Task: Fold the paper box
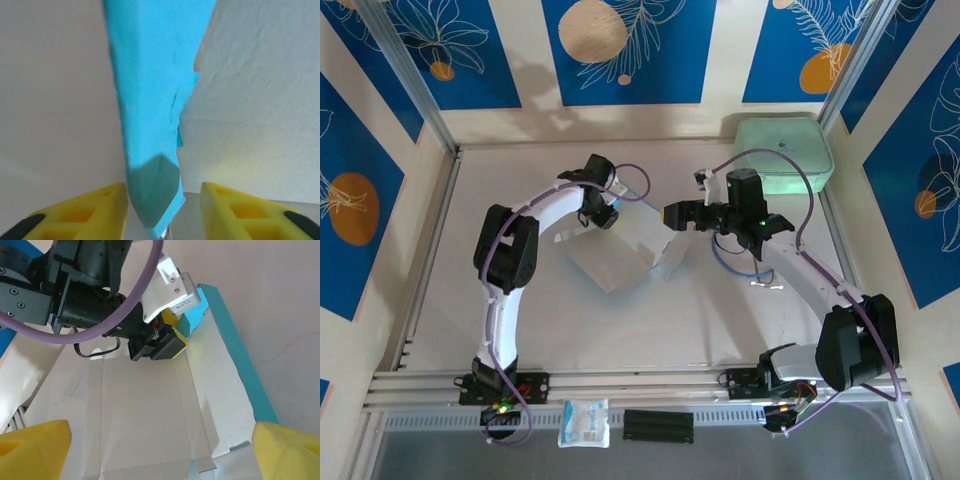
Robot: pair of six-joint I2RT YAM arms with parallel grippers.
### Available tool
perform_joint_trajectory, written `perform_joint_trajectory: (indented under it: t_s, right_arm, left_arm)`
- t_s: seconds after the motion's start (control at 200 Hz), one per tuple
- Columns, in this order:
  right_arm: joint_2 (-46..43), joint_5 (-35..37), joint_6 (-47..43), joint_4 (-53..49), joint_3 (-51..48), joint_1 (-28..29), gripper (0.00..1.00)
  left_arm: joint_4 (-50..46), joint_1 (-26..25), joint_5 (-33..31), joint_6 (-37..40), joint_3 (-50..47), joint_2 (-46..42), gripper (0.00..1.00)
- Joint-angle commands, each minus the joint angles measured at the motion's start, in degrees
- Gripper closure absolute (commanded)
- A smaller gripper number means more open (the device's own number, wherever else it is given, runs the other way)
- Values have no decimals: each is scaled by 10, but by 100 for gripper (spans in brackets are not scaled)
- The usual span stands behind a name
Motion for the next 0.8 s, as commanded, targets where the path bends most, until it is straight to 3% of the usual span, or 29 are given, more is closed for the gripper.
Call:
perform_joint_trajectory:
  t_s: [0.0, 0.33, 0.56, 0.68, 0.75, 0.795]
  right_arm:
    - [-13, 15, 23, -46, 14, -13, 6]
    - [1, 108, 23, -134, 36, -9, 8]
    - [1, 79, -5, -157, 46, 12, 7]
    - [-13, 101, 50, -180, 53, 28, 8]
    - [-27, 116, 115, -193, 51, 33, 12]
    - [-35, 143, 195, -205, 50, 37, 16]
  left_arm:
    - [1, 3, 25, -23, -18, -54, 51]
    - [70, 6, 52, -82, -99, -161, 46]
    - [168, 8, 76, -163, -234, -293, 45]
    - [233, 13, 66, -253, -300, -377, 43]
    - [243, 21, 48, -323, -307, -392, 32]
    - [223, 27, 46, -362, -288, -384, 30]
